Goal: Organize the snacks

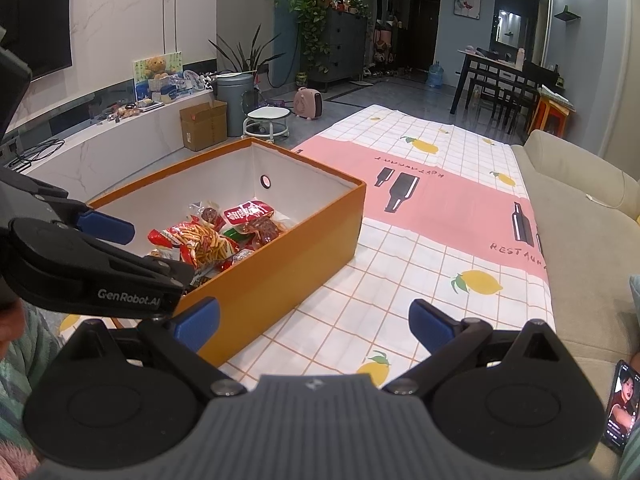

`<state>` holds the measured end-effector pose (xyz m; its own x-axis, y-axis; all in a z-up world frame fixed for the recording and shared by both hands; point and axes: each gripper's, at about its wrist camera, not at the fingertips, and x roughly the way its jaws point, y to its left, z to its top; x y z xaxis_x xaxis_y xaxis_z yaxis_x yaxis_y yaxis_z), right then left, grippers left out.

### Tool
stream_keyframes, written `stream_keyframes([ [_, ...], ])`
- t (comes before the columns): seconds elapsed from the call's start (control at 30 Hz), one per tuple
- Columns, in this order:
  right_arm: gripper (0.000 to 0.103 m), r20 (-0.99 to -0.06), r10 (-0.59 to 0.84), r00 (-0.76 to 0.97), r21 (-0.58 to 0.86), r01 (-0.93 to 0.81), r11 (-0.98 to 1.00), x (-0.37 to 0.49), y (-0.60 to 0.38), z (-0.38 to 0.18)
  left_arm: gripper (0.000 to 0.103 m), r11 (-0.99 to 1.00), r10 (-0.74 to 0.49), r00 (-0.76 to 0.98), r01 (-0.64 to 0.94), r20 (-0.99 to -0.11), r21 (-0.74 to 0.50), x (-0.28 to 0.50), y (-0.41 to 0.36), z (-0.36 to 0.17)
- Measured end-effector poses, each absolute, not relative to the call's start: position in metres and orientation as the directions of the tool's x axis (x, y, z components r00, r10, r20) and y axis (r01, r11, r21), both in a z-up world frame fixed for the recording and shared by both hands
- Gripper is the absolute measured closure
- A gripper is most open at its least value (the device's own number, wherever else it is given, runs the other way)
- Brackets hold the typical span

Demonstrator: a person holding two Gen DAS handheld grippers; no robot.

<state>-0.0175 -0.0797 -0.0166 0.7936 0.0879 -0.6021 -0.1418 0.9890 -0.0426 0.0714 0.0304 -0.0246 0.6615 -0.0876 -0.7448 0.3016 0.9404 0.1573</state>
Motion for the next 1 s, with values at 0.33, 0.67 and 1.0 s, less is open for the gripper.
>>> stream_keyframes([
  [0.33, 0.005, -0.602, 0.087, 0.793, -0.042, -0.141, 0.989, -0.0175, -0.0797, -0.0167, 0.025, 0.942, -0.089, 0.662, 0.298, -0.744, 0.153, 0.0714, 0.0281, -0.0245],
  [0.67, 0.005, -0.611, 0.087, 0.787, -0.039, -0.14, 0.989, -0.0162, -0.0788, -0.0203, 0.023, 0.94, -0.084, 0.663, 0.3, -0.744, 0.161, 0.0708, 0.0286, -0.0225],
  [1.0, 0.005, -0.622, 0.083, 0.779, -0.033, -0.132, 0.991, -0.014, -0.0822, -0.0219, 0.023, 0.939, -0.083, 0.661, 0.302, -0.746, 0.163, 0.0715, 0.029, -0.0229],
])
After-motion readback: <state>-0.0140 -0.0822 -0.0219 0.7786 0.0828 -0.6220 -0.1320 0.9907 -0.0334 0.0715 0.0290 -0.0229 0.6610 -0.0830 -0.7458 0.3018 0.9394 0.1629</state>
